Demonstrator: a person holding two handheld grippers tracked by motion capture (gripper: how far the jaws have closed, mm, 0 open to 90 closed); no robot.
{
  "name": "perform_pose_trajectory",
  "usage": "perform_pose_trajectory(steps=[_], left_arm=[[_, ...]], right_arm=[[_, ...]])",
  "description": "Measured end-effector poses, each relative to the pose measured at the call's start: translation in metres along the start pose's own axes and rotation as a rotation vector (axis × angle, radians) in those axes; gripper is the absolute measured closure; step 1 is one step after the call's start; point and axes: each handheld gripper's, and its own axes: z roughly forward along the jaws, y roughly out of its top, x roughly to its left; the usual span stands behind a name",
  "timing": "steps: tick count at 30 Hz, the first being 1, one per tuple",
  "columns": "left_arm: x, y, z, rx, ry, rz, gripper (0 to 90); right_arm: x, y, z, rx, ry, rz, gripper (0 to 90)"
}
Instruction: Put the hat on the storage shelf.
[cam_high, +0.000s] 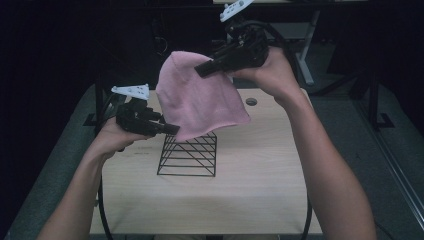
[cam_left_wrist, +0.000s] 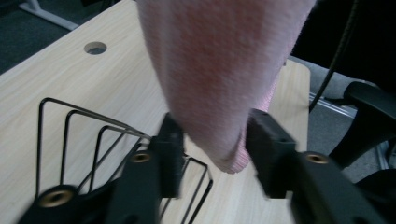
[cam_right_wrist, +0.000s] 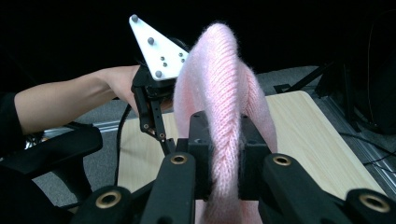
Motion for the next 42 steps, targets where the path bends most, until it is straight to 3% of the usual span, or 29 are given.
perform_pose_trajectory(steps=[5,12,18,28,42], left_arm=[[0.001,-0.002,-0.003,0.011,0.005,-0.039,74.6],[0.002,-0.006,-0.008,0.047,0.040,-0.063,81.9],[0.001,-0.007,-0.014,0.085,0.104,-0.036,82.1],[0.010,-0.015,-0.025,0.088,0.144,-0.061,82.1],[0.018,-0.024,-0.018,0.142,0.197,-0.070,82.0]], right_arm=[[-0.002,-0.003,0.002,-0.001,-0.001,0.002,79.3],[-0.008,-0.014,0.008,-0.009,0.006,0.036,79.4],[-0.012,-0.020,0.017,-0.013,0.011,0.050,79.4],[-0.017,-0.025,0.031,-0.018,0.026,0.061,79.4],[-0.026,-0.039,0.046,-0.012,0.044,0.091,79.3]])
